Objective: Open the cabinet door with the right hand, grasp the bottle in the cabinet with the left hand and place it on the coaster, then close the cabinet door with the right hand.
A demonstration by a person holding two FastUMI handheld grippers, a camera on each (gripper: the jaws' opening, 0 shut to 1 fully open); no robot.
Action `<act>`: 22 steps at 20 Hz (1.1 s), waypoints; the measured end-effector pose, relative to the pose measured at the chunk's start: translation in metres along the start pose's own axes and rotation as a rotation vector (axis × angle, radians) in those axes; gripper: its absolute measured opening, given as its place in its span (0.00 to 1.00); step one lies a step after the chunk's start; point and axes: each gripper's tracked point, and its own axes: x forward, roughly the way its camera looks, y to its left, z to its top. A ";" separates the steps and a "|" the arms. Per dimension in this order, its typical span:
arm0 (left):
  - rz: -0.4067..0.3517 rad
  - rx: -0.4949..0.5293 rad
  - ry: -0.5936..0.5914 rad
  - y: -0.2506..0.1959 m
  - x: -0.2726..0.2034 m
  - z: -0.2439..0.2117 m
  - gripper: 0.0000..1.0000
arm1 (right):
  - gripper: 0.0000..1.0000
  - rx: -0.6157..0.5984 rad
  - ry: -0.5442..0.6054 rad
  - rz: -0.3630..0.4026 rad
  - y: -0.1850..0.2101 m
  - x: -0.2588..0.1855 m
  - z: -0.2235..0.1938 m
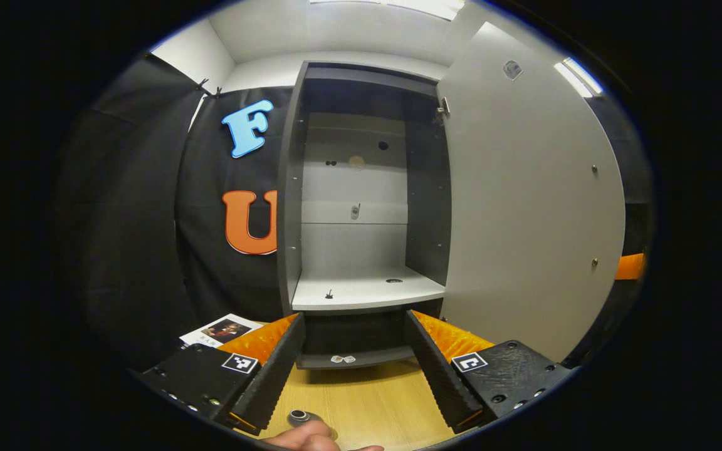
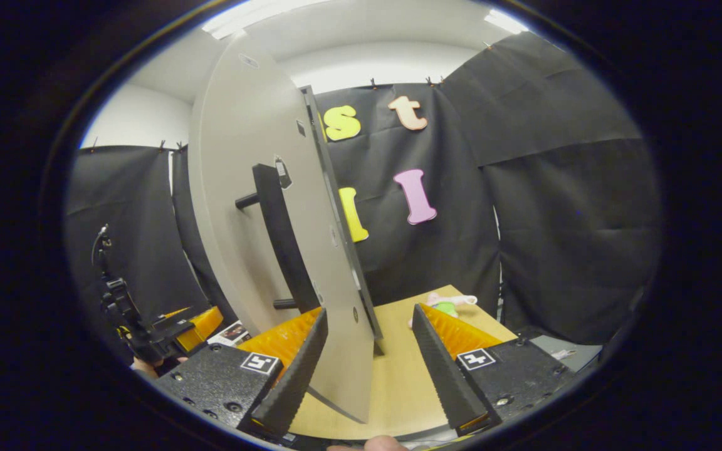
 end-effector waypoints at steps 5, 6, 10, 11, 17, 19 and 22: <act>0.030 0.019 -0.004 0.018 -0.013 0.000 0.96 | 0.89 0.041 -0.062 0.060 0.019 0.011 0.022; 0.033 0.031 -0.007 0.020 -0.015 0.001 0.96 | 0.89 0.038 -0.083 0.072 0.020 0.014 0.028; 0.047 0.047 -0.022 0.025 -0.019 0.004 0.96 | 0.89 0.021 -0.092 0.101 0.028 0.020 0.028; 0.053 0.044 -0.027 0.026 -0.020 0.004 0.96 | 0.89 0.022 -0.087 0.108 0.030 0.021 0.027; 0.087 0.051 -0.025 0.038 -0.028 0.005 0.96 | 0.89 0.041 -0.071 0.134 0.042 0.032 0.027; 0.100 0.055 -0.026 0.043 -0.032 0.005 0.96 | 0.89 0.056 -0.065 0.142 0.045 0.036 0.028; 0.129 0.047 -0.022 0.052 -0.036 0.004 0.96 | 0.89 0.054 -0.064 0.156 0.048 0.035 0.027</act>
